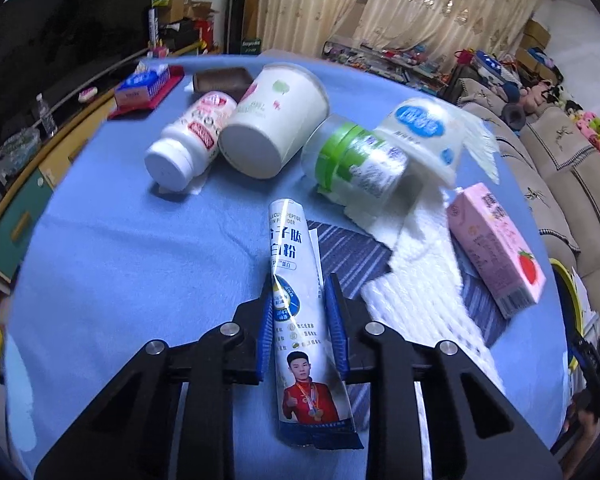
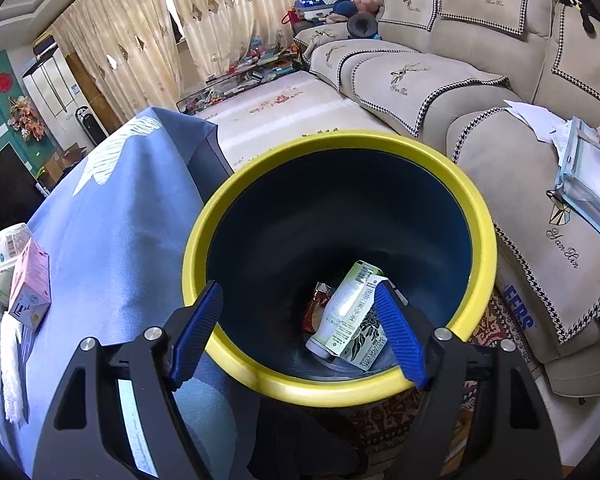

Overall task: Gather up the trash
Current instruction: 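Carry the tube over the yellow bin and open the left gripper, then grasp the white foam net with the right gripper, then carry the foam net over the yellow bin and open the right gripper, then grasp the green-capped jar with the left gripper, then carry the jar over the yellow bin and open the left gripper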

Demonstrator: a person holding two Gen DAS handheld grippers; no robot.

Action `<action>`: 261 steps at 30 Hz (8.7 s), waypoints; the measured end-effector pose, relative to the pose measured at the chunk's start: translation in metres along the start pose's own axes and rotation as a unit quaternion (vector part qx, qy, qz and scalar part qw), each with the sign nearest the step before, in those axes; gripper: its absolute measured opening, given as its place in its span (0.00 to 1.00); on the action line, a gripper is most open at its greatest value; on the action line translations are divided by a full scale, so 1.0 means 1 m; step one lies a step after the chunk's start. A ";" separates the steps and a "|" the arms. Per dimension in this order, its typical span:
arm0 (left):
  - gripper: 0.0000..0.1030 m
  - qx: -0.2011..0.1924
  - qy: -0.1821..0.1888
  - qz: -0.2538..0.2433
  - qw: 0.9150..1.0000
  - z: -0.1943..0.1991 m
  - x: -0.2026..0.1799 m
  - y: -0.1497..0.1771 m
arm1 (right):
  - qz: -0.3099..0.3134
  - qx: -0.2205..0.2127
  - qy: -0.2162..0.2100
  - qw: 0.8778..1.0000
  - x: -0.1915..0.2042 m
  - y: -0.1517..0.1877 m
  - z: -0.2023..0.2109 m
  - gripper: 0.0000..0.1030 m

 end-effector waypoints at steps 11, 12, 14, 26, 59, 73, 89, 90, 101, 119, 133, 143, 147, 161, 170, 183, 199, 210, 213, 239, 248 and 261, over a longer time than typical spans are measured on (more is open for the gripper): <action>0.24 -0.058 0.085 -0.081 0.991 0.075 -0.083 -0.015 | -0.004 -0.023 -0.008 1.000 -0.002 -0.010 0.021 0.72; 0.24 -0.057 0.099 -0.092 0.989 0.077 -0.098 -0.014 | -0.005 -0.026 -0.007 1.000 -0.004 -0.012 0.024 0.72; 0.24 -0.053 0.127 -0.113 0.984 0.079 -0.131 -0.012 | -0.010 -0.035 -0.004 0.999 -0.011 -0.016 0.032 0.72; 0.24 -0.006 0.246 -0.211 0.946 0.055 -0.317 0.016 | -0.050 -0.052 0.025 0.997 -0.072 -0.016 0.058 0.72; 0.88 -0.068 0.251 -0.195 0.946 0.088 -0.343 0.020 | -0.063 -0.049 0.018 0.997 -0.095 -0.006 0.074 0.74; 0.95 -0.165 0.098 -0.079 0.978 0.170 -0.079 -0.008 | 0.062 -0.024 -0.090 0.994 0.065 0.018 0.080 0.74; 0.95 -0.176 0.035 0.010 0.984 0.161 0.066 0.006 | 0.244 0.060 -0.245 0.937 0.295 0.098 0.091 0.74; 0.95 -0.176 0.033 0.013 0.984 0.158 0.069 0.006 | 0.249 0.064 -0.239 0.936 0.298 0.102 0.087 0.74; 0.95 -0.159 0.031 0.037 0.986 0.133 0.091 0.011 | 0.282 0.095 -0.215 0.930 0.315 0.128 0.072 0.37; 0.95 -0.165 0.037 0.050 0.984 0.139 0.104 0.013 | 0.302 0.019 -0.229 0.925 0.333 0.096 0.127 0.14; 0.95 -0.164 0.050 0.019 0.985 0.146 0.073 0.011 | 0.161 -0.071 0.007 0.984 0.128 -0.034 0.109 0.14; 0.95 -0.154 0.055 0.010 0.986 0.138 0.058 0.009 | 0.094 -0.050 0.100 0.989 0.026 -0.054 0.063 0.15; 0.95 -0.150 0.059 0.004 0.987 0.132 0.049 0.008 | 0.090 -0.030 0.119 0.988 0.007 -0.047 0.036 0.15; 0.95 -0.125 0.077 -0.045 0.988 0.105 0.005 0.003 | 0.074 -0.016 0.132 0.988 -0.006 -0.034 0.014 0.43; 0.95 -0.095 0.099 -0.096 0.986 0.076 -0.020 -0.009 | 0.041 -0.036 0.107 0.993 -0.011 -0.034 0.032 0.49; 0.88 -0.065 0.149 -0.206 0.965 -0.011 -0.049 -0.061 | 0.014 -0.047 0.076 0.996 -0.008 -0.036 0.034 0.50; 0.83 -0.055 0.152 -0.258 0.952 -0.074 -0.064 -0.079 | 0.013 -0.023 0.067 0.997 0.007 -0.024 0.010 0.50; 0.70 -0.038 0.139 -0.284 0.948 -0.093 -0.064 -0.073 | 0.018 -0.020 0.054 0.998 0.018 -0.024 0.010 0.50; 0.69 -0.041 0.136 -0.290 0.946 -0.081 -0.063 -0.066 | 0.019 -0.025 0.048 0.998 0.021 -0.028 0.013 0.50; 0.70 -0.004 0.367 -0.381 0.849 0.053 -0.361 0.039 | -0.051 -0.079 0.084 0.992 -0.085 -0.039 0.077 0.54; 0.70 0.065 0.355 -0.416 0.835 -0.019 -0.486 0.073 | -0.084 -0.095 0.117 0.985 -0.135 -0.040 0.095 0.55; 0.82 0.077 0.324 -0.398 0.855 -0.042 -0.481 0.083 | -0.090 -0.091 0.101 0.987 -0.132 -0.037 0.089 0.61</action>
Point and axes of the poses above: each gripper's, at about its wrist camera, not at the fingertips, and z roughly against the way its jaws point, x to its left, y to its underside, the point moved 8 cm from there along -z, roughly the way its jaws point, and after that the axes turned 7 degrees about -x, right-handed, at the moved point
